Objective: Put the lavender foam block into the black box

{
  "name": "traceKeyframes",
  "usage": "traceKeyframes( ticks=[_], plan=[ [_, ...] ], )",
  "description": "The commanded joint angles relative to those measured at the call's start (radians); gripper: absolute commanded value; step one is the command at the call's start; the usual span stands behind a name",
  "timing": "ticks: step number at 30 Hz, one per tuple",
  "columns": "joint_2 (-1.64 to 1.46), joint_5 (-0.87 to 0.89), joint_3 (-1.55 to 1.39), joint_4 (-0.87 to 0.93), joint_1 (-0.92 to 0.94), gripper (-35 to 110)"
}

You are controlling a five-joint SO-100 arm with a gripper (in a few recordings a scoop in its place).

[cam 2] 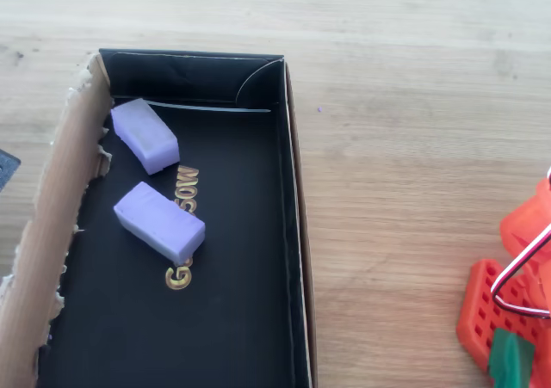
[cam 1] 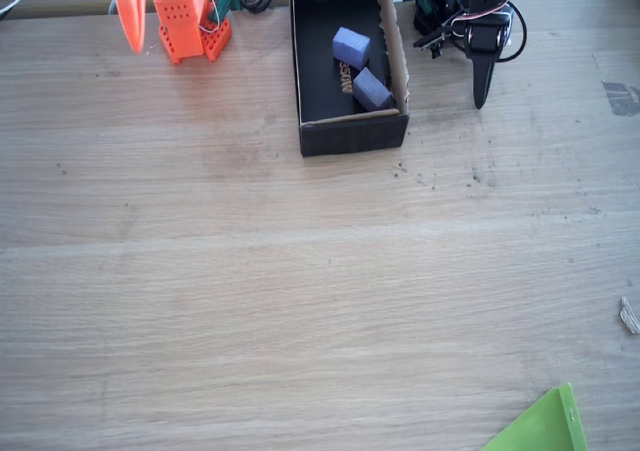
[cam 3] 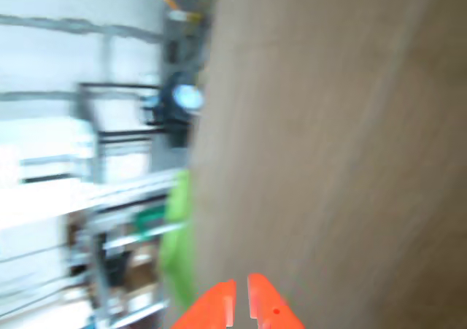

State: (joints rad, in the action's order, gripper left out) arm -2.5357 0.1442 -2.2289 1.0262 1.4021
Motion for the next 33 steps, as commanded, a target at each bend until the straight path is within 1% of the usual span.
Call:
traceKeyframes(
  ticks=[1, 3, 7, 9, 11, 14, 18, 22, 24, 25, 28, 31, 33],
  plan=[
    [-0.138, 0.002, -0.199, -0.11, -0.038, 0],
    [-0.244, 0.008, -0.336, -0.126, -0.044, 0],
    [-0.259, 0.002, -0.485, -0.216, -0.026, 0],
    [-0.314, -0.002, -0.565, -0.232, -0.014, 0],
    [-0.422, 0.008, -0.623, -0.161, -0.021, 0],
    [-0.422, 0.04, -0.623, -0.109, -0.005, 0],
    [-0.437, 0.086, -0.623, 0.015, 0.046, 0],
    [-0.44, 0.14, -0.623, 0.081, 0.11, 0],
    [-0.433, 0.091, -0.623, 0.067, 0.118, 0],
    [-0.434, 0.063, -0.623, 0.092, 0.121, 0],
    [-0.417, 0.169, -0.624, 0.169, 0.143, 0],
    [-0.423, 0.104, -0.624, 0.202, 0.14, 0],
    [-0.422, 0.135, -0.624, 0.213, 0.133, 0]
  ],
)
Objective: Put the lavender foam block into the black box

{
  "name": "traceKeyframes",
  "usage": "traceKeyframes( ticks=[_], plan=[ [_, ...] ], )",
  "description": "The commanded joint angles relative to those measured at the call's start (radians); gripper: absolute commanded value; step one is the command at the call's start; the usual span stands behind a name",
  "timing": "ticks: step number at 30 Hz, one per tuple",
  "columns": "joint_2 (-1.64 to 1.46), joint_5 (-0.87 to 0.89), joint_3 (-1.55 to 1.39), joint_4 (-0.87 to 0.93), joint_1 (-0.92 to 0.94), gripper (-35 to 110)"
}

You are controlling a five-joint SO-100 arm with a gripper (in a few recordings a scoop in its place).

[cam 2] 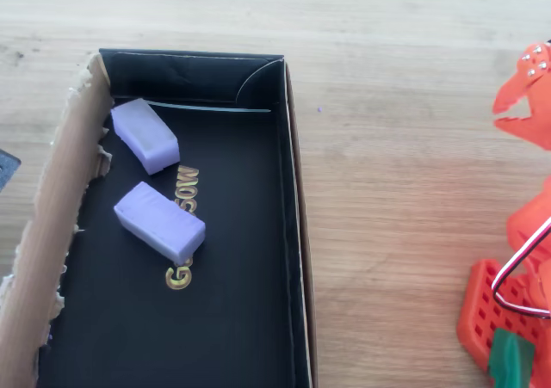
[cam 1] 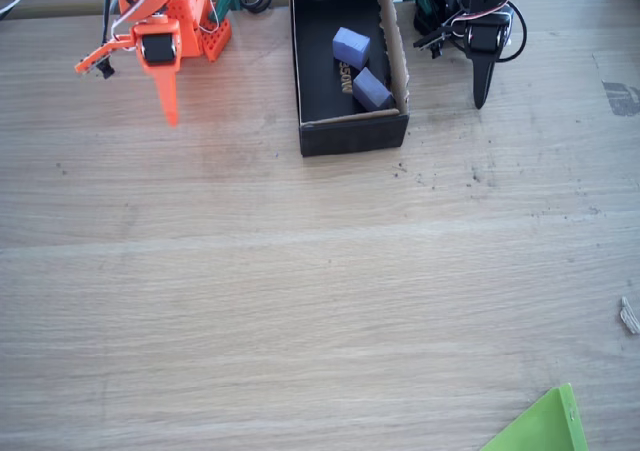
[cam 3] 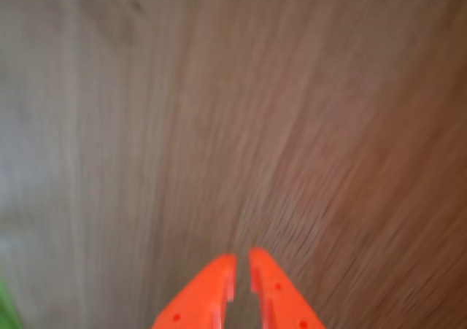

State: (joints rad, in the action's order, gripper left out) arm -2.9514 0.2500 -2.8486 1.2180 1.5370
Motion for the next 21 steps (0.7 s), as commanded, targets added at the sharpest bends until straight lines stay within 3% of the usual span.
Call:
traceKeyframes(
  ticks=[1, 4, 21],
  plan=[
    [-0.009, 0.031, -0.005, 0.023, -0.003, 0],
    [-0.009, -0.115, -0.005, 0.044, 0.002, 0],
    [-0.087, -0.129, -0.005, 0.089, -0.035, 0]
  ],
)
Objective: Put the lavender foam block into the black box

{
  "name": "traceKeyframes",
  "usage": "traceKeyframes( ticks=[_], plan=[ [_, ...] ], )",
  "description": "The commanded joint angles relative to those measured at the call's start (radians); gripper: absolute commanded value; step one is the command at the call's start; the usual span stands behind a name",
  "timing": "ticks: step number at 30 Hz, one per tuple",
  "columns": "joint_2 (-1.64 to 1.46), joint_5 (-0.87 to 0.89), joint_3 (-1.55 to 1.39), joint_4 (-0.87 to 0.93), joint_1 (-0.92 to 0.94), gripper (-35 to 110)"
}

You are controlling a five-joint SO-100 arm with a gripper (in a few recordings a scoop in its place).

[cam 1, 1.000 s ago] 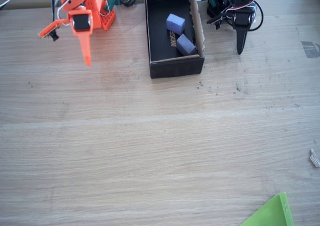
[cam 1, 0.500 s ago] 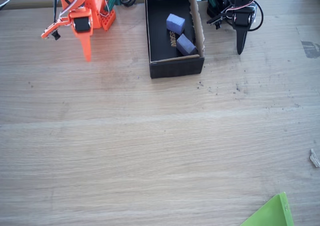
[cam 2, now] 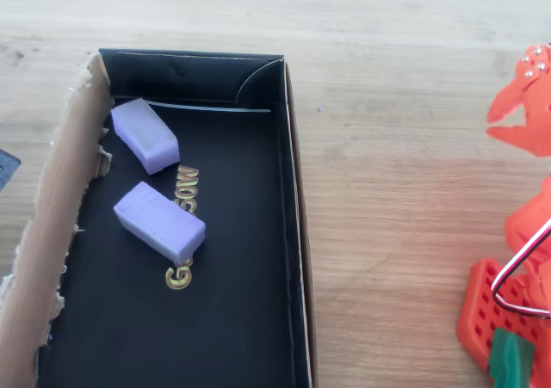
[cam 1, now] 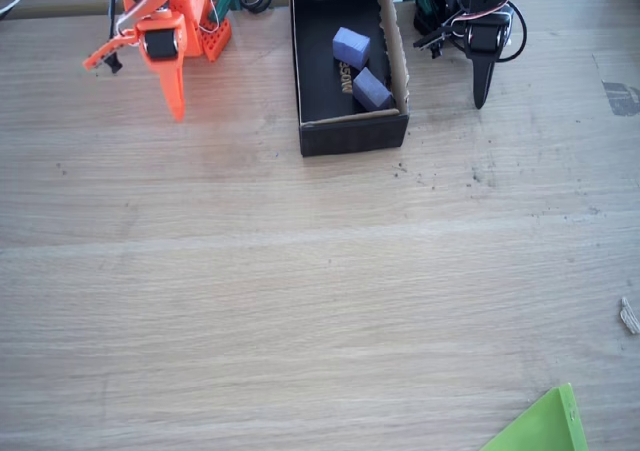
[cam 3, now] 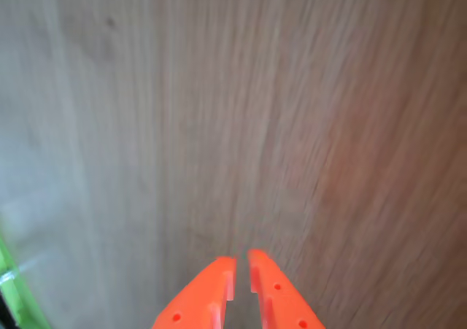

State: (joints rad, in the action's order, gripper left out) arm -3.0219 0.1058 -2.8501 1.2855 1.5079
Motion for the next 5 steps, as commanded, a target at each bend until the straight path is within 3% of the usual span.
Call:
traceKeyframes(
  ticks=[1, 5],
  plan=[
    [-0.017, 0.015, -0.003, 0.021, -0.006, 0],
    [-0.017, 0.015, -0.003, 0.021, -0.006, 0]
  ],
)
